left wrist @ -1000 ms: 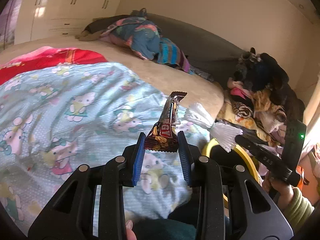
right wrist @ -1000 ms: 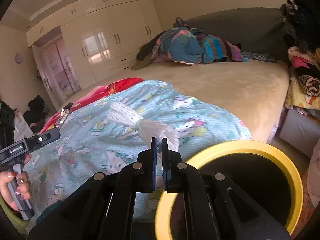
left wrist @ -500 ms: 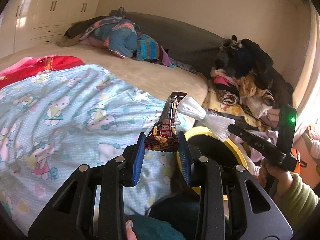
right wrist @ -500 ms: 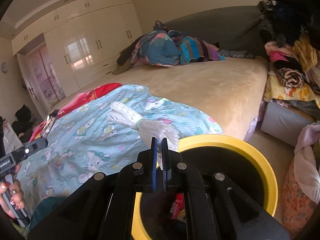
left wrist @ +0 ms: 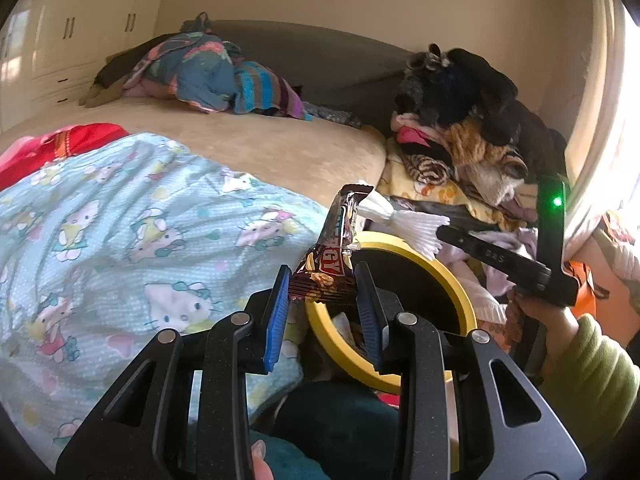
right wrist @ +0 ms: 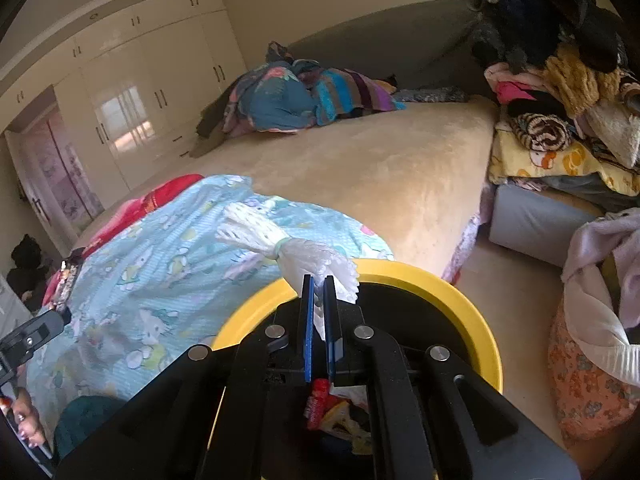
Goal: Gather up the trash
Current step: 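Carry the candy bar and mesh bag over the yellow bin, then open both tools to drop the candy bar and mesh bag into the bin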
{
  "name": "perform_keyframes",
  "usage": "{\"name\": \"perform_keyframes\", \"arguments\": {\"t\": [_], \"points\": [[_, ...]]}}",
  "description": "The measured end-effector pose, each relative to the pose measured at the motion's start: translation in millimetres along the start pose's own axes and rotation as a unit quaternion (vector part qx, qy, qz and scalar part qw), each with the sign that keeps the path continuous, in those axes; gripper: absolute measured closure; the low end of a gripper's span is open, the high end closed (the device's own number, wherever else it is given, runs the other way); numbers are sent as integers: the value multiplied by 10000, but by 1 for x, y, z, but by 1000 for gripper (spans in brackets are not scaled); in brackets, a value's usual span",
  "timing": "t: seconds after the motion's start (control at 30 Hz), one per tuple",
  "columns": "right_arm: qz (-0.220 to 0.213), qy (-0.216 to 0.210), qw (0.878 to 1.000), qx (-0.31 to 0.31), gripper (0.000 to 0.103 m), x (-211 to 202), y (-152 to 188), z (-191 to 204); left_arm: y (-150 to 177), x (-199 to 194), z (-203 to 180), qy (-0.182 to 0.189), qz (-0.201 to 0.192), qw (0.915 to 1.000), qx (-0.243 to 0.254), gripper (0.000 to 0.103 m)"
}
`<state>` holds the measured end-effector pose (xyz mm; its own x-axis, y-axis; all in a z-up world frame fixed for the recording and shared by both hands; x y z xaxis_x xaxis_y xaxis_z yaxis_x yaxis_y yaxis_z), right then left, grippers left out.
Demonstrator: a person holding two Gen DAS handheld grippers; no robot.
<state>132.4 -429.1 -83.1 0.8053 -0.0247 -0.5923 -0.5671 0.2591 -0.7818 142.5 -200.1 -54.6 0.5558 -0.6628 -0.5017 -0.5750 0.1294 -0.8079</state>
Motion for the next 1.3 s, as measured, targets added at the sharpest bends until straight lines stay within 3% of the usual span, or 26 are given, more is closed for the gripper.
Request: {"name": "perform_keyframes", "arguments": {"t": [0.43, 0.9, 0.93, 0.97, 1.03, 1.1, 1.13, 1.17, 1.3], "points": [[502, 159, 9979, 366, 98, 21, 23, -39, 11, 26, -31, 132, 325, 9988, 350, 77], [1093, 183, 9904, 831, 96, 41, 46, -71, 36, 96, -55, 235, 1141, 9912, 628, 74], [1100, 192, 9899, 869, 88, 40, 45, -74, 36, 101, -55, 240, 1188, 9907, 624, 62], [1099, 203, 9894, 924, 73, 39, 45, -76, 35, 104, -55, 226, 1193, 9907, 615, 50], [1062, 193, 9894, 973, 61, 37, 43, -78, 32, 106, -52, 221, 1148, 9917, 528, 47], [1047, 228, 9899, 931, 61, 35, 41, -78, 30, 103, -48, 190, 1126, 9924, 455, 41], [1021, 238, 9903, 912, 58, 34, 39, -76, 29, 100, -45, 122, 1101, 9929, 430, 33], [994, 222, 9907, 900, 51, 33, 37, -74, 27, 96, -41, 49, 1057, 9936, 389, 25], [679, 165, 9959, 571, 30, 21, 24, -49, 19, 73, -23, -143, 878, 9960, 131, 13]]}}
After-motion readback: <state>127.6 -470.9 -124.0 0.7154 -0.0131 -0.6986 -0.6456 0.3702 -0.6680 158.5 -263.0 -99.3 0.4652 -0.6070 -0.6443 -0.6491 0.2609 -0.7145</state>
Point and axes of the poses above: each gripper's, at about its wrist camera, not at the fingertips, and x roughly the way its jaws point, z to its left, y to its underside, the point moved 8 cm from there along x, roughly the way its jaws point, and after that the axes turned 8 degrees about y, right-handed, at the moved point
